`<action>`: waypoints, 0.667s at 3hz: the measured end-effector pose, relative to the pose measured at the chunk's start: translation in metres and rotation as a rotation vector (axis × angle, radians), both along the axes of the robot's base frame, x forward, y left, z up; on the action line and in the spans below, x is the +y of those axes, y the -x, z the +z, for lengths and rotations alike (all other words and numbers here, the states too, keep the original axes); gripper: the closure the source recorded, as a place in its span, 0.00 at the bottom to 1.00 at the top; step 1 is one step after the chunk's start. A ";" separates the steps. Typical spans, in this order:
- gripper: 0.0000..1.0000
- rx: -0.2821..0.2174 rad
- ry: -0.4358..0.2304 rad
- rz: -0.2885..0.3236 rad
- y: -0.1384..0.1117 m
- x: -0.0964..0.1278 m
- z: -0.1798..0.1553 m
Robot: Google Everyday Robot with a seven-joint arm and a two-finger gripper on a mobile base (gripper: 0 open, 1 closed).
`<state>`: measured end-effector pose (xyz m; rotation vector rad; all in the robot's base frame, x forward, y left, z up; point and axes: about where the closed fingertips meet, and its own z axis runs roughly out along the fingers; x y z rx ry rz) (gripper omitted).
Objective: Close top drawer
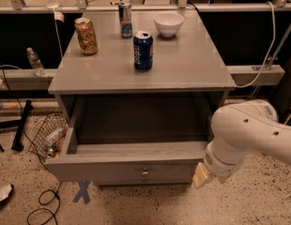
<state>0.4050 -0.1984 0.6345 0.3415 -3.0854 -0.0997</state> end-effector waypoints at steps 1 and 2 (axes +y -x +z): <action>0.62 -0.001 0.000 0.002 -0.003 0.003 -0.004; 0.93 -0.029 0.021 0.005 -0.017 0.008 -0.008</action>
Offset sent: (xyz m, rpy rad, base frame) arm 0.0273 0.0115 -0.0179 -0.0391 -0.0251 0.0035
